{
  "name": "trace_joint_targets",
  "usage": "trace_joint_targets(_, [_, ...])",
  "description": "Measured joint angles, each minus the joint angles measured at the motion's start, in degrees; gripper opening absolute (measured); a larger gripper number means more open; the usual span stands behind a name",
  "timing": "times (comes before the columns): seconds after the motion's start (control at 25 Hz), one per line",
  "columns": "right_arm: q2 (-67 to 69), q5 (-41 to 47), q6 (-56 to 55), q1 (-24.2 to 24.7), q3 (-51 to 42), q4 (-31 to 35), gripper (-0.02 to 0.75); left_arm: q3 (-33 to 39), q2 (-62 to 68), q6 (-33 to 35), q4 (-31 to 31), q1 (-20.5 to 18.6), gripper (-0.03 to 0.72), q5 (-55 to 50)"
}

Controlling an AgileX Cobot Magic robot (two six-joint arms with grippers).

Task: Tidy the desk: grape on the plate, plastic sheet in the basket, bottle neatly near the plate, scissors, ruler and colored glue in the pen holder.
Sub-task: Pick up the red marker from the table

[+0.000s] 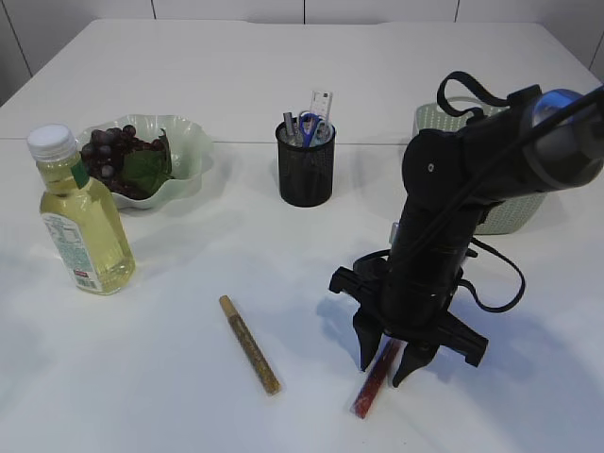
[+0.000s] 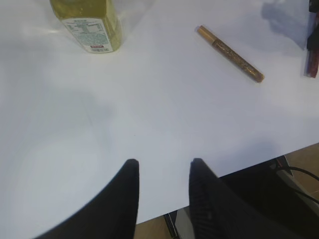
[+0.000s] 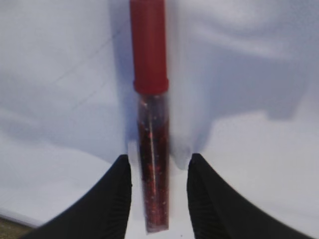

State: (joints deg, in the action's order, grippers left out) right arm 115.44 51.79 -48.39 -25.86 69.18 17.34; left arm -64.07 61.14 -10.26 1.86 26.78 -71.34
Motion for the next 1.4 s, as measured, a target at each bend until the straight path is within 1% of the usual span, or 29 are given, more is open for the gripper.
trace_joint_targets(0.2, [0.0,-0.2,0.2,0.0,0.0,0.1,0.307,0.0,0.0,0.0,0.0,0.0,0.246,0.0])
trace_joint_targets(0.36, [0.0,-0.4,0.3,0.0,0.0,0.1,0.255,0.0,0.0,0.0,0.0,0.0,0.246,0.0])
trace_joint_targets(0.48, [0.0,-0.4,0.3,0.0,0.0,-0.3,0.237,0.0,0.0,0.0,0.0,0.0,0.246,0.0])
trace_joint_targets(1.4, [0.0,-0.6,0.3,0.0,0.0,-1.0,0.229,0.0,0.0,0.0,0.0,0.0,0.246,0.0])
